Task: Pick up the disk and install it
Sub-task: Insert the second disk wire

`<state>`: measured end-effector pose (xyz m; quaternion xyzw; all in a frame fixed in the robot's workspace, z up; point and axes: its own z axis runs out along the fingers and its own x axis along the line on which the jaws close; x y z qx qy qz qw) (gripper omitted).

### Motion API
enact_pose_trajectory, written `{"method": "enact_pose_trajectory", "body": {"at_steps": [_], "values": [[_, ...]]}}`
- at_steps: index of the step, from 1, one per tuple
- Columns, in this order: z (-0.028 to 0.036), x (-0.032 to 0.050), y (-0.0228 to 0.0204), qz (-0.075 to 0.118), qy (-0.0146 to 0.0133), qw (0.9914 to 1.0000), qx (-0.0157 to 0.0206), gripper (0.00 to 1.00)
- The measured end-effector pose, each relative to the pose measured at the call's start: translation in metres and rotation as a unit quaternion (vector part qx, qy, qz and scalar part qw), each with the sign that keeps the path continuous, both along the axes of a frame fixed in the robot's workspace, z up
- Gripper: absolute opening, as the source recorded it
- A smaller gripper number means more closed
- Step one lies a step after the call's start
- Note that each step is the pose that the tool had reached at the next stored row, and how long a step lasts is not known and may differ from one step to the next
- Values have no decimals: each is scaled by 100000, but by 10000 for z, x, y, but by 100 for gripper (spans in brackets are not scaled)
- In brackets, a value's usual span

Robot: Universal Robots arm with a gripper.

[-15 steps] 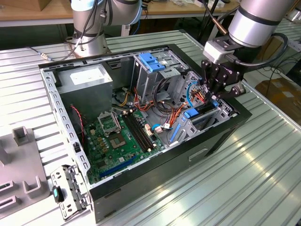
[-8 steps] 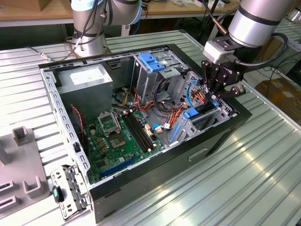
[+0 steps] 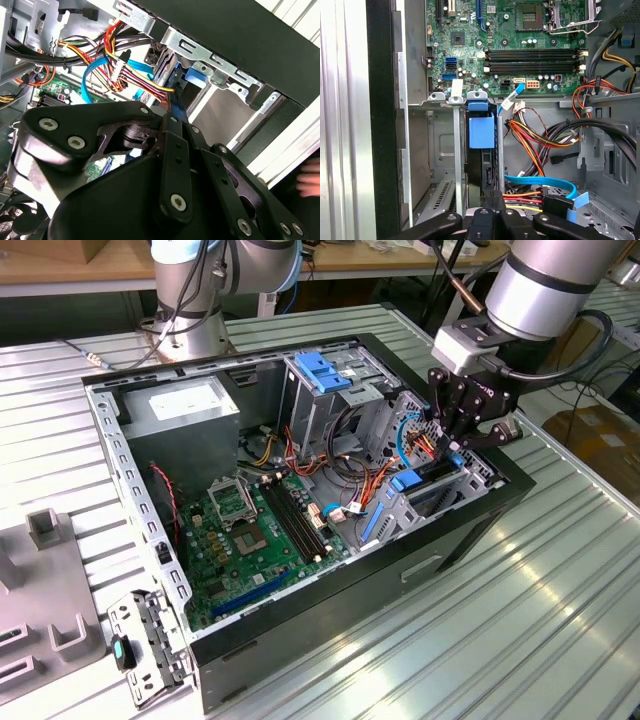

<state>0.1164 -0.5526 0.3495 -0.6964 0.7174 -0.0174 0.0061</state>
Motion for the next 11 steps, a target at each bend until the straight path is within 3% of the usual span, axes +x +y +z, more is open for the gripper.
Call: {"method": "enact_pose_trajectory", "body": {"at_steps": [4,8,11], "values": [[1,-25,0,-3,0,100000,-9,11],[0,-121,-5,1,-2,100000,-2,11],[13,-127,-5,3,-2,100000,-15,11]]}}
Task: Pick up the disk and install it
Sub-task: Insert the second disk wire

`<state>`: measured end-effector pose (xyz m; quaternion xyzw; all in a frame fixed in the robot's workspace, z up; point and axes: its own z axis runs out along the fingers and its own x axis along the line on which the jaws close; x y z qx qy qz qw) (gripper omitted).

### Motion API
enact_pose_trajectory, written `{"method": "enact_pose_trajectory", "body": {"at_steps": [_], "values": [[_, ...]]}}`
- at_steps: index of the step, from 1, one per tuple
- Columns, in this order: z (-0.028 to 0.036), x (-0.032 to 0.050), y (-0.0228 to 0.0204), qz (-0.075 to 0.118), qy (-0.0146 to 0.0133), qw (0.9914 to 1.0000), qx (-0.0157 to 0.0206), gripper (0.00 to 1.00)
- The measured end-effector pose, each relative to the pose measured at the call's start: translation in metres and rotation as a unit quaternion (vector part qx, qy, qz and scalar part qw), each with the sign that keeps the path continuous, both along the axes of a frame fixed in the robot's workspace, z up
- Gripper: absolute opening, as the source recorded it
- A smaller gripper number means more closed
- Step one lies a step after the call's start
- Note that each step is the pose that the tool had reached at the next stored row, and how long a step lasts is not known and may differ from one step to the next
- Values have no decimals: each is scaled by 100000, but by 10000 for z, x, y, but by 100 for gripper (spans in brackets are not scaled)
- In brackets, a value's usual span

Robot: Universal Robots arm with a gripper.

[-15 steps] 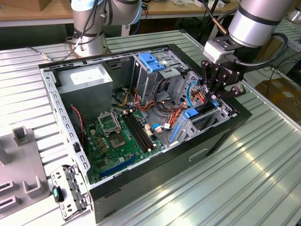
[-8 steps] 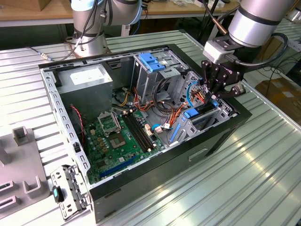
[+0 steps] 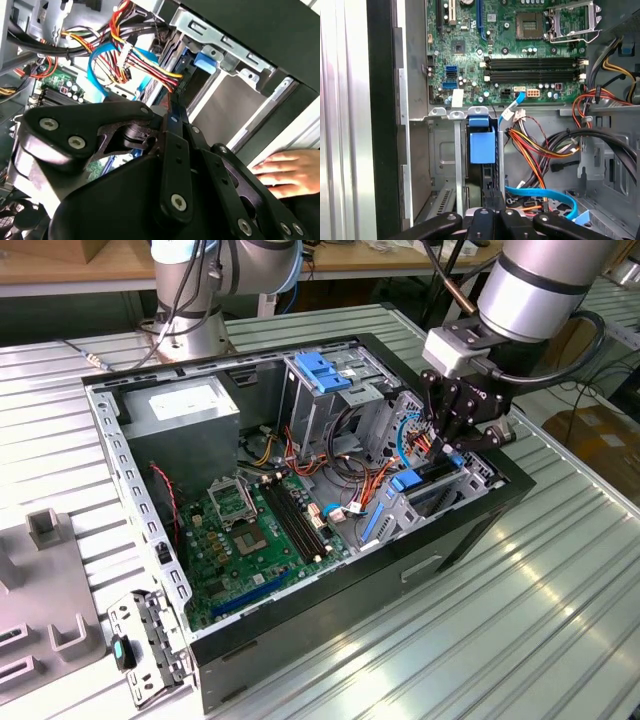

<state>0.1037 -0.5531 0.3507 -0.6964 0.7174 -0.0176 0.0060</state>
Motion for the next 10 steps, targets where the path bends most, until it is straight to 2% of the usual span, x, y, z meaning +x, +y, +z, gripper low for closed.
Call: {"method": "enact_pose_trajectory", "body": {"at_steps": [2,6,10], "values": [[50,0,0,0,-2,100000,18,11],[194,-1,0,-5,-2,100000,193,11],[419,-1,1,-4,-2,99999,545,11]]}}
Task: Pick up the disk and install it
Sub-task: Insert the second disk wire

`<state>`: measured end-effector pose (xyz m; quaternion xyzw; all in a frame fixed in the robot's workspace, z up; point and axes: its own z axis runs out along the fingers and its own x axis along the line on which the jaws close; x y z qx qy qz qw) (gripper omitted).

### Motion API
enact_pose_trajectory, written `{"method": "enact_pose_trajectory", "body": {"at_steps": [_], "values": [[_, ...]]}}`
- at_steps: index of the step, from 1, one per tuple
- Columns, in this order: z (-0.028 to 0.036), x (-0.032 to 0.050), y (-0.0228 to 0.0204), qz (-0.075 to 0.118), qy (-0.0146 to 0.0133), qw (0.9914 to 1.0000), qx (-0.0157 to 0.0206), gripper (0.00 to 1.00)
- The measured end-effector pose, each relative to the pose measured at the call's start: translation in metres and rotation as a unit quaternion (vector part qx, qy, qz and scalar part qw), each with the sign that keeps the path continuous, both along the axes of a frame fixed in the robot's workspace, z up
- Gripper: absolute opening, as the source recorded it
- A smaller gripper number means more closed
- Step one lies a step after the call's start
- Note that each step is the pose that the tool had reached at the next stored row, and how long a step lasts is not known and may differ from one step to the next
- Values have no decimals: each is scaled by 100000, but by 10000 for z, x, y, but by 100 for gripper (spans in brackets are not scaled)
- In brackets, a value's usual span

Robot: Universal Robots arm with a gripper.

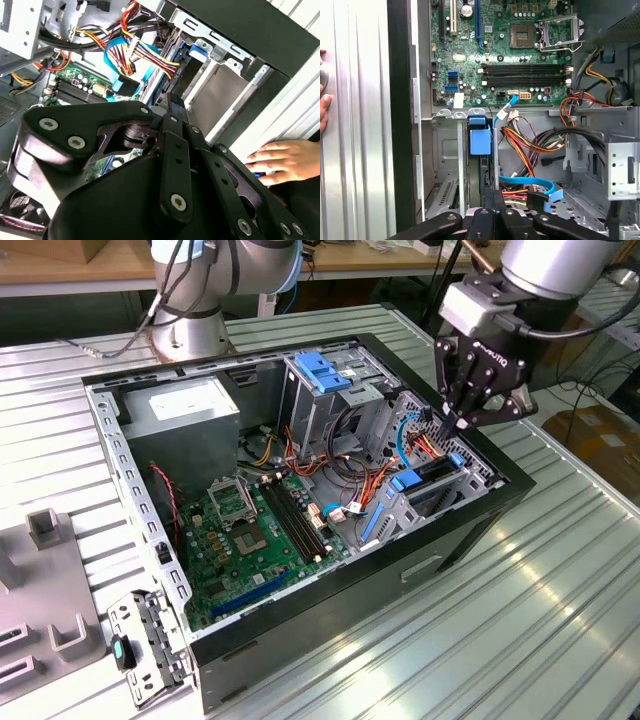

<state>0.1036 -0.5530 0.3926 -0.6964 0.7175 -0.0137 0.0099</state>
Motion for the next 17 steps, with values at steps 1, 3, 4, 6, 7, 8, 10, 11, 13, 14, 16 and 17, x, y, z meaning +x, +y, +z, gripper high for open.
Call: {"method": "enact_pose_trajectory", "body": {"at_steps": [1,3,4,6,7,8,10,11,13,14,16,17], "values": [[32,0,1,-2,1,100000,24,11],[95,0,7,4,3,100000,22,11],[103,1,21,14,1,100000,46,11],[105,0,67,65,1,100000,15,11],[104,0,103,142,4,100000,-23,11],[104,0,138,259,2,100000,-64,11],[104,0,206,558,1,99998,-127,11],[104,0,244,742,0,99997,-140,11],[105,0,337,1051,3,99994,-279,11],[104,0,359,1130,2,99993,-287,11],[104,0,394,1223,3,99992,-337,11],[103,0,403,1245,5,99992,-363,11]]}}
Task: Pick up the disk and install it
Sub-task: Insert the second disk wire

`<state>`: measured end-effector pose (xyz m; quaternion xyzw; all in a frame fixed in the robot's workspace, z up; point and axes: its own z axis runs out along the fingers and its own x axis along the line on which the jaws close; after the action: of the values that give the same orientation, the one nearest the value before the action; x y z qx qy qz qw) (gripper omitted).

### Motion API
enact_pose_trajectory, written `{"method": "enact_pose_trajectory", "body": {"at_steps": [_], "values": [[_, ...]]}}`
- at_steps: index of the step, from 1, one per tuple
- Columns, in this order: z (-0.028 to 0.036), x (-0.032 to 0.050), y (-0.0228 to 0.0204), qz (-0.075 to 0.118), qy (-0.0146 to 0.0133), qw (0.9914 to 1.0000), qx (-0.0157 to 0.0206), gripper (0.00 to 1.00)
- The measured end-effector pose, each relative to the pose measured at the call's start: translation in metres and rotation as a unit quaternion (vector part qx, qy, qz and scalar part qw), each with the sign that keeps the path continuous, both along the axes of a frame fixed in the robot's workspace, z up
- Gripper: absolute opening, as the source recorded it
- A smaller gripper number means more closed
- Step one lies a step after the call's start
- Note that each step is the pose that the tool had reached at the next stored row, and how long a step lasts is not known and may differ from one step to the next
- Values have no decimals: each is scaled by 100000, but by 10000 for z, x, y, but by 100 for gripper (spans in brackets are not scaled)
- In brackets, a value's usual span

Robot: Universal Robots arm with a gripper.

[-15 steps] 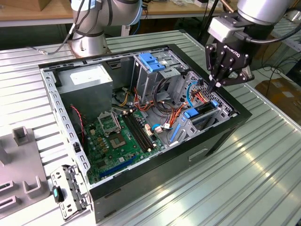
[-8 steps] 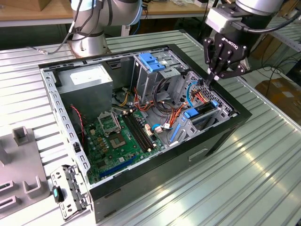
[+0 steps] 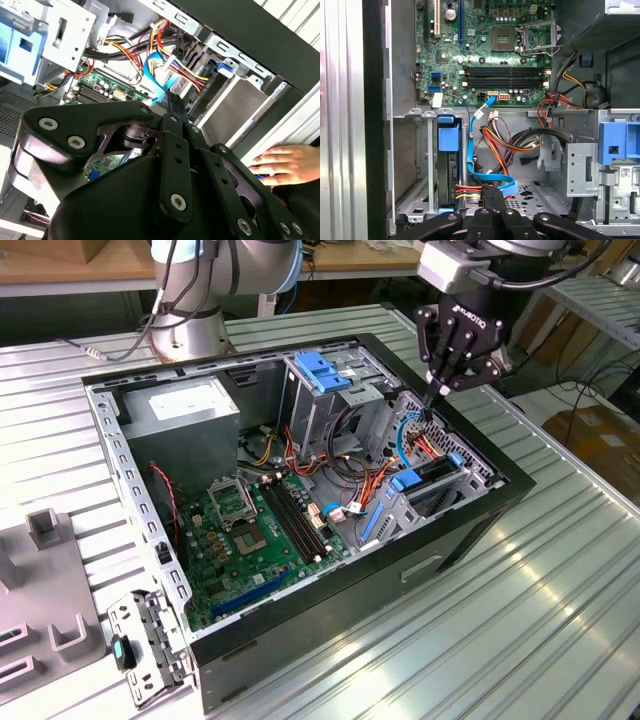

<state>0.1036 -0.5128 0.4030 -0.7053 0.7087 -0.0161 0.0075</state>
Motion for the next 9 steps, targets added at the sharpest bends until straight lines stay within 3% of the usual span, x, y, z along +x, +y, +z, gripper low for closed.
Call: {"method": "enact_pose_trajectory", "body": {"at_steps": [6,9], "values": [[-47,0,15,361,81,99999,-64,11],[-71,0,21,465,116,99997,-544,11]]}}
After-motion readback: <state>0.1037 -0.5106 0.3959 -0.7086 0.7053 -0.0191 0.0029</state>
